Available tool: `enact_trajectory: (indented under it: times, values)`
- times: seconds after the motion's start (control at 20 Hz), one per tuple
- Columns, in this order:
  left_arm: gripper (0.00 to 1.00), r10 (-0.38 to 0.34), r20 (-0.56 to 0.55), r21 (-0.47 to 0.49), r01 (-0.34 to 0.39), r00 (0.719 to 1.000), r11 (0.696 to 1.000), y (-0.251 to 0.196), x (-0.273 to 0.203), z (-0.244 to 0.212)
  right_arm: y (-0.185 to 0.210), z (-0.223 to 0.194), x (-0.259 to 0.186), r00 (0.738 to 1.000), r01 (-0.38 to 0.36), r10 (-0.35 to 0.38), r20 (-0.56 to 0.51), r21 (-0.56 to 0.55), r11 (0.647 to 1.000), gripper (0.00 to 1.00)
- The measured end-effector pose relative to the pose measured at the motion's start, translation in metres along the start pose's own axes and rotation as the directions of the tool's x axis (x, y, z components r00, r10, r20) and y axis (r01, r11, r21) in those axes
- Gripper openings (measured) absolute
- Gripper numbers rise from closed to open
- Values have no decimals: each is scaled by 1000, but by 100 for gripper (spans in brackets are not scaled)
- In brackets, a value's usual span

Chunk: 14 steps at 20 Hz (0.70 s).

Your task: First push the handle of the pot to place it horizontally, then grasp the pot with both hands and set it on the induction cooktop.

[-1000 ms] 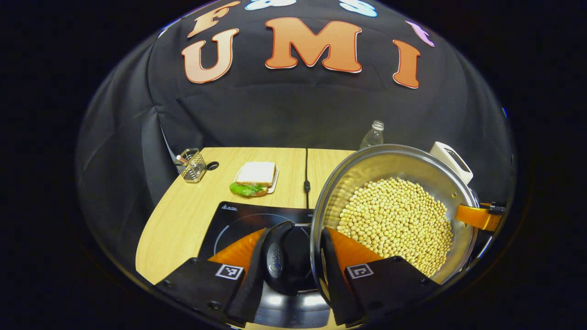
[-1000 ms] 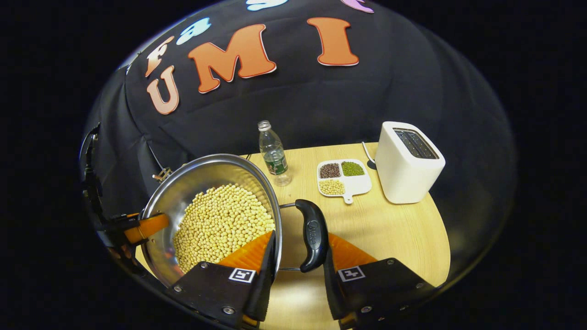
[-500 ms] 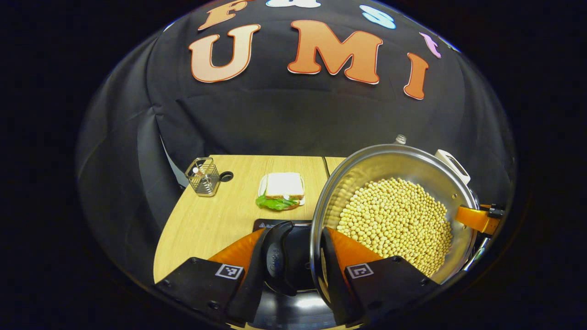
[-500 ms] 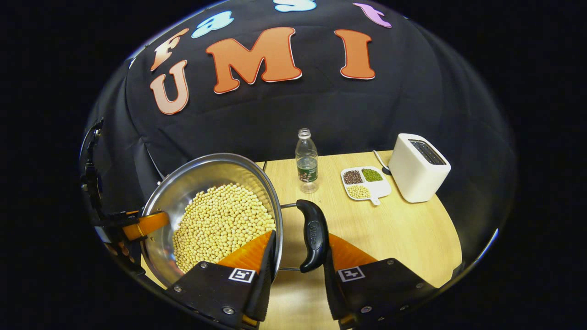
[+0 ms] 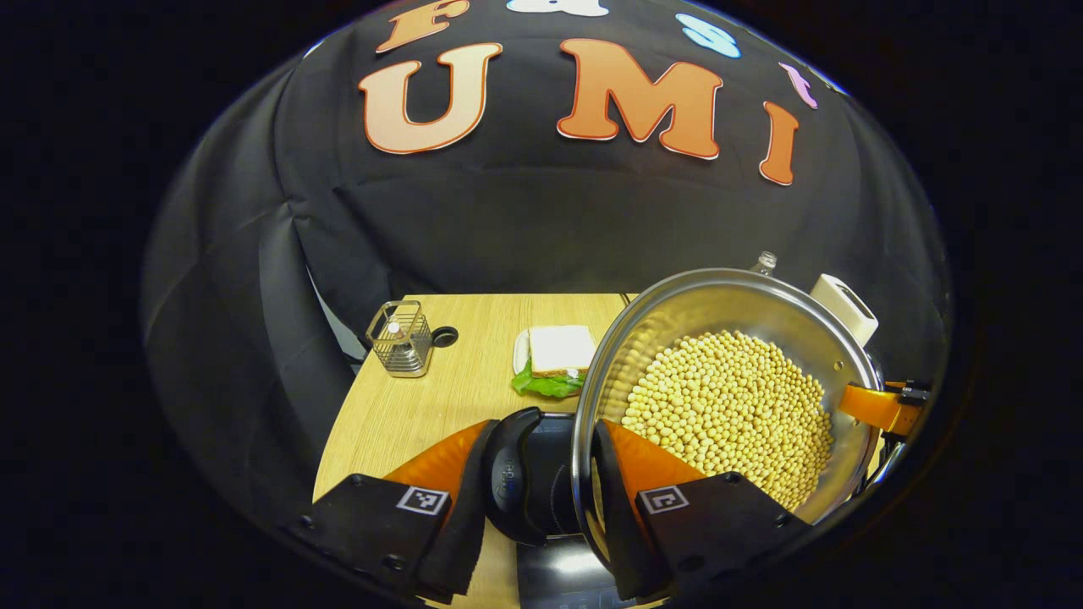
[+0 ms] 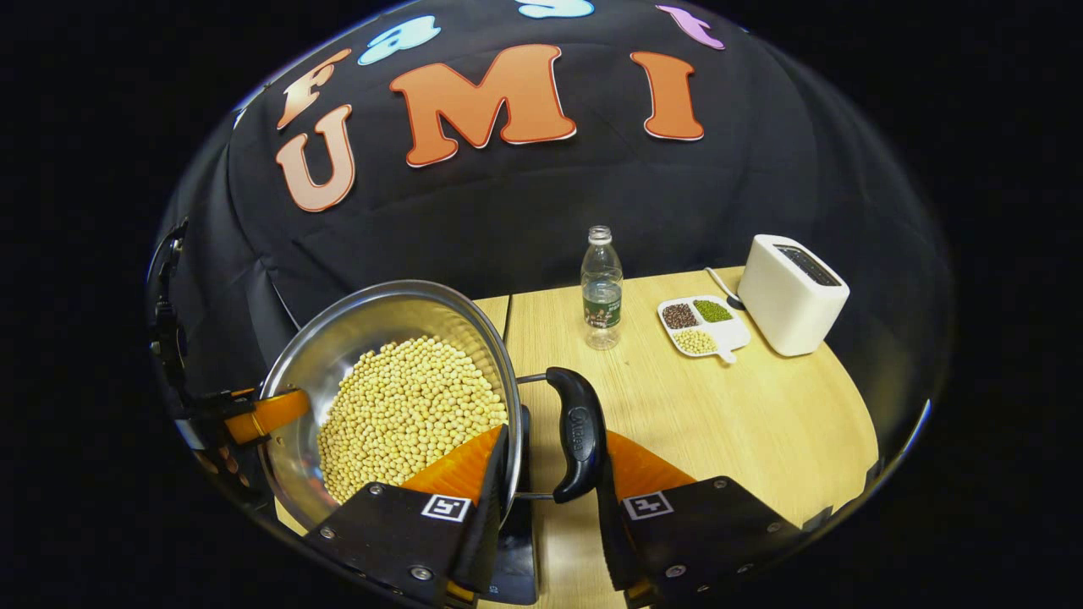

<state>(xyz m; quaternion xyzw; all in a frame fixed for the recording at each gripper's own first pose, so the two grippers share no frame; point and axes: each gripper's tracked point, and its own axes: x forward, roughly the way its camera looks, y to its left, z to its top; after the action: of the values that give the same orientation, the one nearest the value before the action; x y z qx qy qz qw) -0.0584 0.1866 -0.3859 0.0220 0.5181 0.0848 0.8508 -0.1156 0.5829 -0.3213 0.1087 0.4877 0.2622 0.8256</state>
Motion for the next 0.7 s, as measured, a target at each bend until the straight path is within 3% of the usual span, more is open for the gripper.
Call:
enact_trajectory:
  times: [0.05, 0.7]
  values:
    - [66, 6, 0, 2, -6, 1000, 1000, 0, 0, 1, 2, -2, 5, 1000, -2, 2, -7, -1, 1000, 51]
    - [66, 22, -112, 6, -22, 993, 1000, -5, 7, 0, 5, -48, 59, 990, 1, -3, -141, -13, 1000, 51]
